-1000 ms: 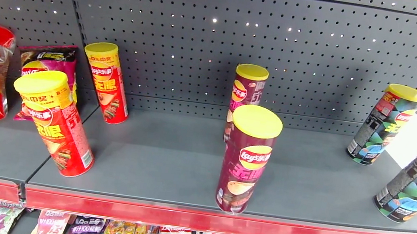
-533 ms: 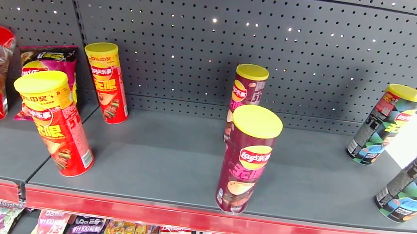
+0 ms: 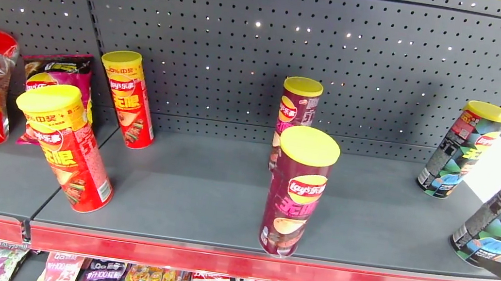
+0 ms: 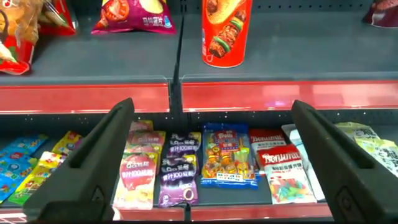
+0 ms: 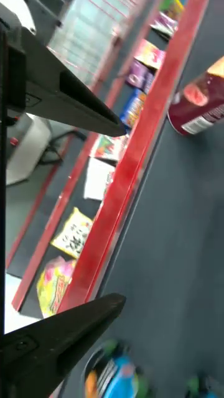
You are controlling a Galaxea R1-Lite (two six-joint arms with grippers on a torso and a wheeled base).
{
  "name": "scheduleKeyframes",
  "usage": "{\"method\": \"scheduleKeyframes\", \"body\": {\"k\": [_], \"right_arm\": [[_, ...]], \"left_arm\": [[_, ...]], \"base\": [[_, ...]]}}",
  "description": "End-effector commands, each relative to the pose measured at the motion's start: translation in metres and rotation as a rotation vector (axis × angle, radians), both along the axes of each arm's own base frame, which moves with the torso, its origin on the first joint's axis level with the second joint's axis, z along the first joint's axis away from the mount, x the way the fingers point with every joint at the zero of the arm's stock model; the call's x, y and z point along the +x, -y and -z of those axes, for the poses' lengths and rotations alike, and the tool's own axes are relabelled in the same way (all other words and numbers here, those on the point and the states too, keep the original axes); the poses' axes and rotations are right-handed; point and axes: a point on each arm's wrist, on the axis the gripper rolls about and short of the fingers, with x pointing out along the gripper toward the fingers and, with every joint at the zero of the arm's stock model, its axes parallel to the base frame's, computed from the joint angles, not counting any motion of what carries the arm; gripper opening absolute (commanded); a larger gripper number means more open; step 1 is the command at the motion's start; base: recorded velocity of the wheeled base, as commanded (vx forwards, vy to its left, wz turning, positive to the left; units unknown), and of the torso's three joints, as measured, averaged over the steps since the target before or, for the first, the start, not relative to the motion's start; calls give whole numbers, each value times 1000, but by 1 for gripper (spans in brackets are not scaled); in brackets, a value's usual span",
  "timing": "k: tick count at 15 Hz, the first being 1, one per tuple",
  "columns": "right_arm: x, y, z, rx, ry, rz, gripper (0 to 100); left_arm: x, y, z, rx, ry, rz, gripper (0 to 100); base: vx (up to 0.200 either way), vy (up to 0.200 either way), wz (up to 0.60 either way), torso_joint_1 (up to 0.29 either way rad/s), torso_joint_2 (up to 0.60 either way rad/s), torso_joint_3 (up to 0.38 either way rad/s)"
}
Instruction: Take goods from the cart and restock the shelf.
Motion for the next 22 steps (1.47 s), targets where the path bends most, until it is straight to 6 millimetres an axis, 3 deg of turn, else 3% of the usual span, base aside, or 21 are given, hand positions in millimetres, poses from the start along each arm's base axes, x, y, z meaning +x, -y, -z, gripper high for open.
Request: {"method": "scheduleKeyframes", "body": {"k": [1,5,11,22], "right_arm": [[33,-20,13,-39,-142,-79,100],[79,-37,21,-71,-164,-46,100],[112,-49,24,-90,-200,-40,100],[135,-89,34,-163,-218,-97,100]], "left_arm": [[0,0,0,0,1,0,100],[0,0,0,0,1,-1,100],[0,0,0,0,1,0,100],[0,0,0,2,1,-1,100]], "base": [[0,0,0,0,0,0],[0,0,0,0,0,0],[0,0,0,0,0,0],[0,0,0,0,0,0]]}}
